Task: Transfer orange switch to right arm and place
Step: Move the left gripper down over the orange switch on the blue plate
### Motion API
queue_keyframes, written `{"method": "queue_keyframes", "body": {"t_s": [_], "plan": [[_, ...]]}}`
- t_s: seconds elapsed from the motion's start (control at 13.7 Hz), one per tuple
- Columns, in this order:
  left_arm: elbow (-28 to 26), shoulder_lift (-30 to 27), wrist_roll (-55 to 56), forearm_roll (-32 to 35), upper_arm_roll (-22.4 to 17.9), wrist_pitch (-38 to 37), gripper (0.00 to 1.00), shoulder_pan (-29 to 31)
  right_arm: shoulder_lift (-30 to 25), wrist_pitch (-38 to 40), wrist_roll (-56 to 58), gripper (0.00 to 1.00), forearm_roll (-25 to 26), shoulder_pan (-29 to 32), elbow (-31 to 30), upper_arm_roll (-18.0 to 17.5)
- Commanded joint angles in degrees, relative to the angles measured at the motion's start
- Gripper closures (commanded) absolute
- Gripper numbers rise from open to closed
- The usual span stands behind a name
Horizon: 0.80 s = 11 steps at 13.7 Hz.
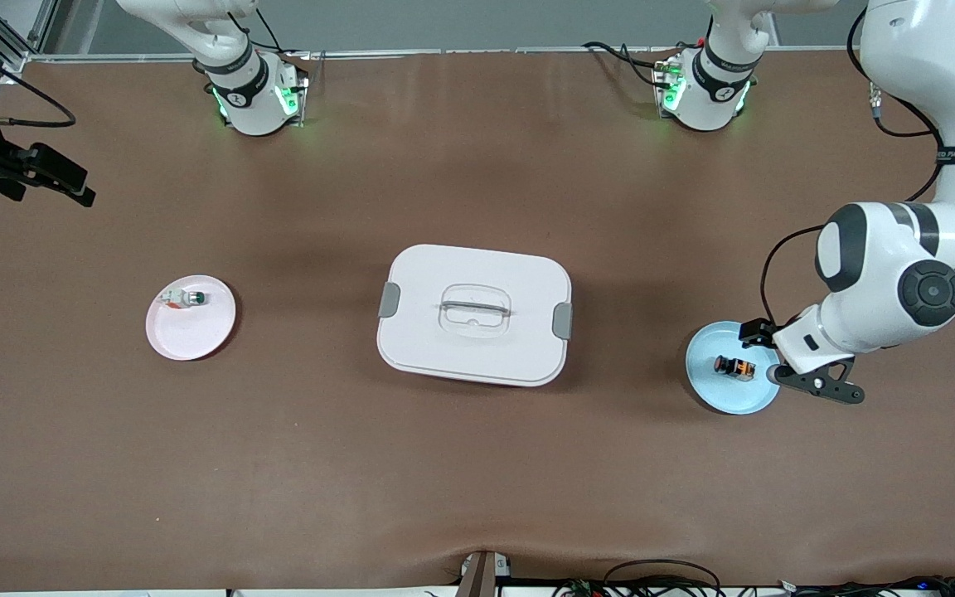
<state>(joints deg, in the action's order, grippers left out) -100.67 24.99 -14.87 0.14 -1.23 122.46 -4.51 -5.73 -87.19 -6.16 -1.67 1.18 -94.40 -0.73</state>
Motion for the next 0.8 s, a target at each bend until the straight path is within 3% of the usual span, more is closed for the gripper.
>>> {"method": "queue_keyframes", "body": {"t_s": [0.0, 0.73], "plan": [[0.0, 1.3, -1.4, 2.4, 0.1, 1.5, 0.0, -0.1, -0.2, -0.3, 0.6, 0.0, -0.4, 0.6, -0.2, -0.4], [-5.5, 2.8, -1.4, 2.6, 0.4, 6.2, 0.0, -0.7, -0.2, -0.4, 0.6, 0.0, -0.4, 0.6, -1.0, -0.4]]}}
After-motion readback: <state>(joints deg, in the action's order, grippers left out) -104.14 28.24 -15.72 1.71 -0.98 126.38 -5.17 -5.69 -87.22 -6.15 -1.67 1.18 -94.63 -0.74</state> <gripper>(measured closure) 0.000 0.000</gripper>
